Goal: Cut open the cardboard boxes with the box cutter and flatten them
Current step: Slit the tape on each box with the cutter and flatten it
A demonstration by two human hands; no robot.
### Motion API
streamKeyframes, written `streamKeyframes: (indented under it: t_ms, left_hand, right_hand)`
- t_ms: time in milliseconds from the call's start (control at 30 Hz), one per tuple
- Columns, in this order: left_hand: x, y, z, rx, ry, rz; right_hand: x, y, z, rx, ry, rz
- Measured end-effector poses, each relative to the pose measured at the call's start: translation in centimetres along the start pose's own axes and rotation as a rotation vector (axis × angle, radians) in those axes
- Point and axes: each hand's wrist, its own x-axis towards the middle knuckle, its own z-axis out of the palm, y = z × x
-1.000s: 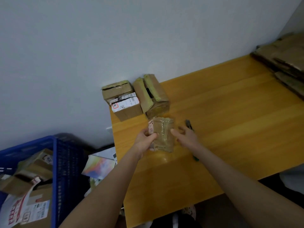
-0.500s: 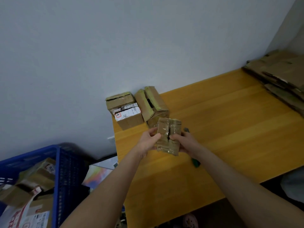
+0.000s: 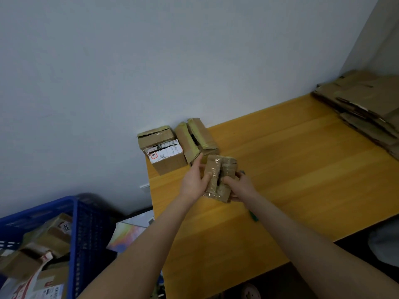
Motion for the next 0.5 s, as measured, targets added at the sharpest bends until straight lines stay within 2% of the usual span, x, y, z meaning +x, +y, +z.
streamKeyframes:
  t_ms: [100, 300, 433, 500]
  left_hand:
    - [0.1, 0.9, 0.8, 0.331, -0.054, 0.037]
    - [0.0, 1.2, 1.0, 0.551, -0.168, -0.088]
    - [0.2, 1.5, 0.8, 0.479, -0.157, -0.223]
    - [0.5, 1.6, 0.6, 0.396, -0.147, -0.228]
  right_hand:
    - [0.2, 0.0, 0.4, -0.048, 0.047, -0.027]
    - [-0.4, -0.3, -0.3, -0.123, 0.011, -0.087]
    - [-0.7, -0.4, 0.0, -0.155, -0.017, -0.139]
    - [-0.6, -0.3, 0.0, -0.143, -0.012, -0.128]
